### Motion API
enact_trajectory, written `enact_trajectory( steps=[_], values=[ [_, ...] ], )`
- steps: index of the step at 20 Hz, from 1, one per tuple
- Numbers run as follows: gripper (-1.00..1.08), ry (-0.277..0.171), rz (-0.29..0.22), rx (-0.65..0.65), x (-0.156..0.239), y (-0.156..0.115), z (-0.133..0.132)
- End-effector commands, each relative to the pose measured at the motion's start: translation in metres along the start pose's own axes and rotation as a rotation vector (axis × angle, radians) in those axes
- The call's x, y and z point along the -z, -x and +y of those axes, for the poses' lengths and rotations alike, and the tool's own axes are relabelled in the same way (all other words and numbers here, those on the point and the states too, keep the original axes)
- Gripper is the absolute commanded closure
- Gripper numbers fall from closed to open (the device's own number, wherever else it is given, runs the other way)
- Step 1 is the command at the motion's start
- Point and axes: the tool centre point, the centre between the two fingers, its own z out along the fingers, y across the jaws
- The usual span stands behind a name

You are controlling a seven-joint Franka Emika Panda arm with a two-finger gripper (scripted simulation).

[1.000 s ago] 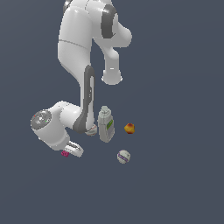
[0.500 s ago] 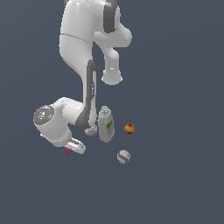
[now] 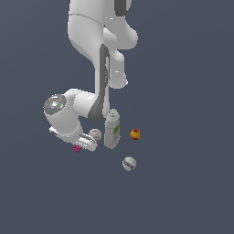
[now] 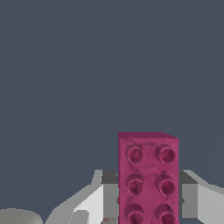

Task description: Pick up a designated object from a clutter of objects.

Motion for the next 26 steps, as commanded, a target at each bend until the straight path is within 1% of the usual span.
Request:
enact_trajectory(
  steps=[1,26],
  values=[
    [1.08,-0.001,0.001,0.002,0.015,0.014,-0.010],
    [1.08,0.003,0.002,0.002,0.180,0.164,-0.106]
  ],
)
